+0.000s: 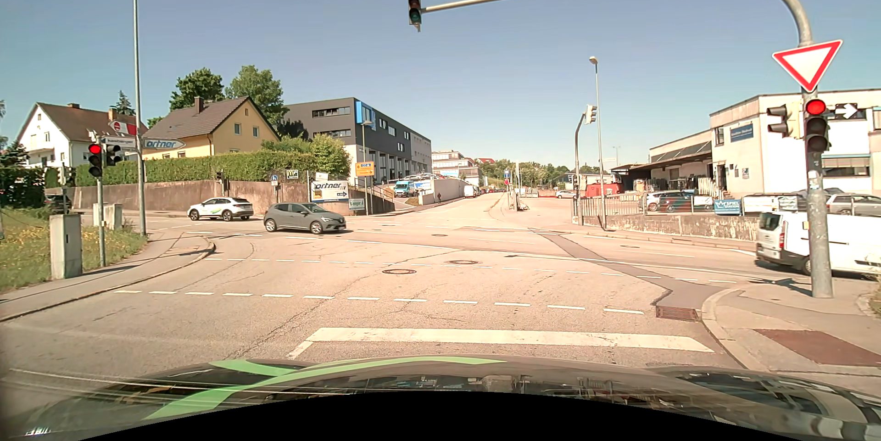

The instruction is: Follow the waypoints while adhering to traffic rules and regulations

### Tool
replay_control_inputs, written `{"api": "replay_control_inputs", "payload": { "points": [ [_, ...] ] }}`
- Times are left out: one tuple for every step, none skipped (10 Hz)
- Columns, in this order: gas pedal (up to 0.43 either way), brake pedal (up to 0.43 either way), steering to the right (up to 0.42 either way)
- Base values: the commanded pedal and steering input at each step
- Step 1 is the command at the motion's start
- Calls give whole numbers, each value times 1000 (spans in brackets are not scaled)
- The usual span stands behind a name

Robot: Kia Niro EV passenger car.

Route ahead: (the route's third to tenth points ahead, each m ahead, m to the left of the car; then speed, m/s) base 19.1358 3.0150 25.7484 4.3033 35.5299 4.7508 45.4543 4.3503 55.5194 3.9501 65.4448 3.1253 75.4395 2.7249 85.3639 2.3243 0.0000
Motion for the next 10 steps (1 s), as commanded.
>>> {"api": "replay_control_inputs", "payload": {
  "points": [
    [0, 549, 22],
    [0, 543, 21],
    [0, 543, 21],
    [0, 549, 21],
    [0, 543, 19],
    [0, 543, 18],
    [0, 543, 18],
    [0, 543, 18],
    [0, 543, 18],
    [0, 543, 18]
  ]
}}
